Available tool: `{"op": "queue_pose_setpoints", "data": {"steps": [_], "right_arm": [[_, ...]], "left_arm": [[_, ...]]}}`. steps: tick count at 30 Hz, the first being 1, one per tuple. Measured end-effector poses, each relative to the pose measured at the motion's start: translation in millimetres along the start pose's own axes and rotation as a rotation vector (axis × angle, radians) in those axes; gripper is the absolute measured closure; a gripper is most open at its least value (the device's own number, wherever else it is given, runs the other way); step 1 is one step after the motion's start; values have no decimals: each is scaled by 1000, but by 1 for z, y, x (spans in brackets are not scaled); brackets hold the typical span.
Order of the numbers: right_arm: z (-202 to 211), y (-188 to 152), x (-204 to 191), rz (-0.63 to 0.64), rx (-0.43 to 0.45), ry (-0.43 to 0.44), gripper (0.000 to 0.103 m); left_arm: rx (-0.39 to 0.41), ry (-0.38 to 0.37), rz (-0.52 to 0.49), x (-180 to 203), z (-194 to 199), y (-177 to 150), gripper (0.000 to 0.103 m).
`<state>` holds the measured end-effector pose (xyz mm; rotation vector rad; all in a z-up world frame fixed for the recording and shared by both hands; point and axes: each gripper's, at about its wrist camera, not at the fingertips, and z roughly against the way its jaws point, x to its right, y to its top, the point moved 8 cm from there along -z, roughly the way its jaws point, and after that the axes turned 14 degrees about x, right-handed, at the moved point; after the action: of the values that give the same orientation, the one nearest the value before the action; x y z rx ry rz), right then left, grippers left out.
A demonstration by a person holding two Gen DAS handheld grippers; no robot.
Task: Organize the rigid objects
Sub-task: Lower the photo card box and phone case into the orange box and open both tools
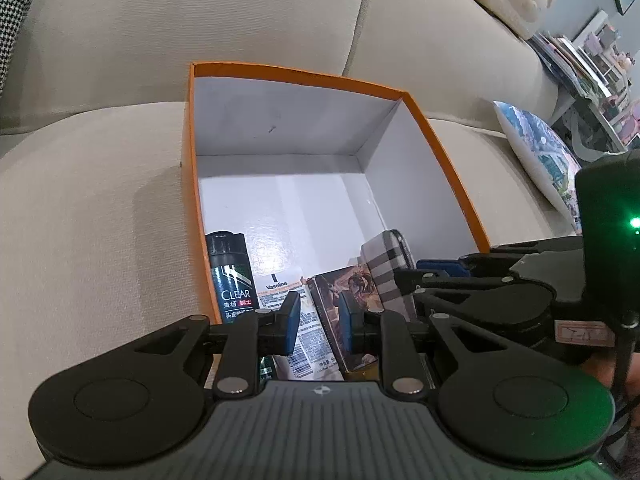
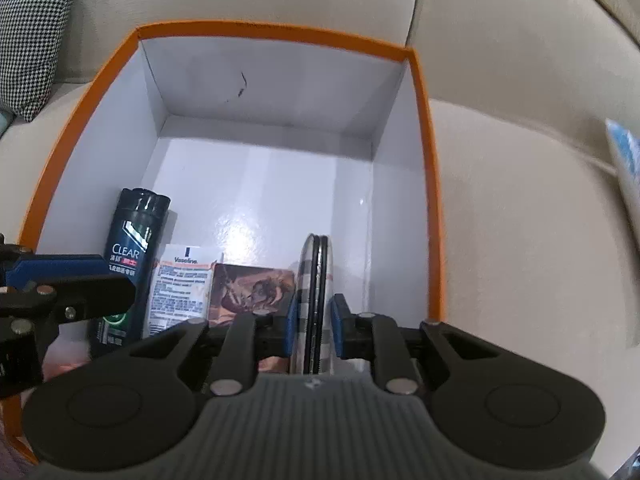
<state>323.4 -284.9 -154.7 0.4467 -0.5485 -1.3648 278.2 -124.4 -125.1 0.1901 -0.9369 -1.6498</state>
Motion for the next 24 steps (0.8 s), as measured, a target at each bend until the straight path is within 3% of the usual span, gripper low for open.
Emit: {"op": "queue_pose_setpoints", "data": {"steps": [7,15,24], "right_arm": [[3,-4,-16,-36,-33,95,94],[-14,-16,-6,-31,-85,31,96],[-11,-17,-5,-72,-88,52,96]], "left_arm": [[0,2,4,0,1,-1,78],[0,3,8,-3,2,0,78],[30,-14,-3,3,18,6,78]]}}
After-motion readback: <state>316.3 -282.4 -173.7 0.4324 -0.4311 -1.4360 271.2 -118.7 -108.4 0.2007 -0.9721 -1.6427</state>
